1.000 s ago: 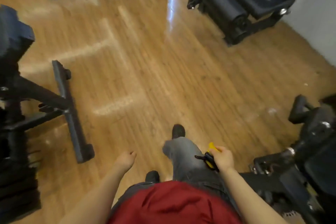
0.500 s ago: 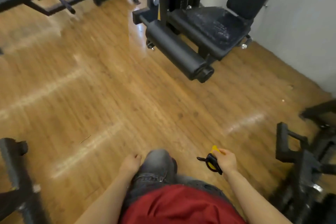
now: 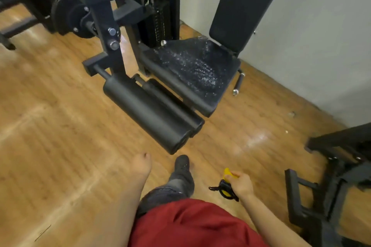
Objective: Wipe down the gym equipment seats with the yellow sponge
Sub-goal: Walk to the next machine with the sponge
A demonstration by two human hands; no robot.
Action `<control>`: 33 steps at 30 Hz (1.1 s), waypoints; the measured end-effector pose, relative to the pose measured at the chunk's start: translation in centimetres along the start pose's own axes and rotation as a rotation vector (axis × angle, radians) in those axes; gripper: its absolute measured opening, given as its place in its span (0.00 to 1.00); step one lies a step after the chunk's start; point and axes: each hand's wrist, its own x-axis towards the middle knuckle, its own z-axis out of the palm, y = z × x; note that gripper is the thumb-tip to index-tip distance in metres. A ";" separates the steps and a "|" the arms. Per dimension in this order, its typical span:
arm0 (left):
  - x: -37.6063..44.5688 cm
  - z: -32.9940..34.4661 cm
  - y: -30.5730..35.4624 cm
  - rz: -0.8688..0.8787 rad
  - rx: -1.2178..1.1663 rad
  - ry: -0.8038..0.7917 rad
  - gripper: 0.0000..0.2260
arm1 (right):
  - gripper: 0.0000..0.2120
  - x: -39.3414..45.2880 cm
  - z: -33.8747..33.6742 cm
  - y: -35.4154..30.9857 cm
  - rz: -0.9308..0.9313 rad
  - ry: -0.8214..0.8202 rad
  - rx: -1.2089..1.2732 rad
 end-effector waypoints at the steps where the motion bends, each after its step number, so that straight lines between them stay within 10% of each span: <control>1: 1.4 -0.3 2.5 0.013 -0.026 0.056 0.15 | 0.12 1.8 -1.2 -2.4 -0.023 0.008 -0.028; 18: 15.2 6.3 29.1 -0.165 -0.147 0.119 0.20 | 0.16 27.7 -9.5 -40.0 -0.638 -0.193 -0.488; 33: 15.5 14.4 33.2 -0.519 -0.185 0.253 0.19 | 0.17 32.2 0.3 -50.7 -0.894 -0.563 -0.770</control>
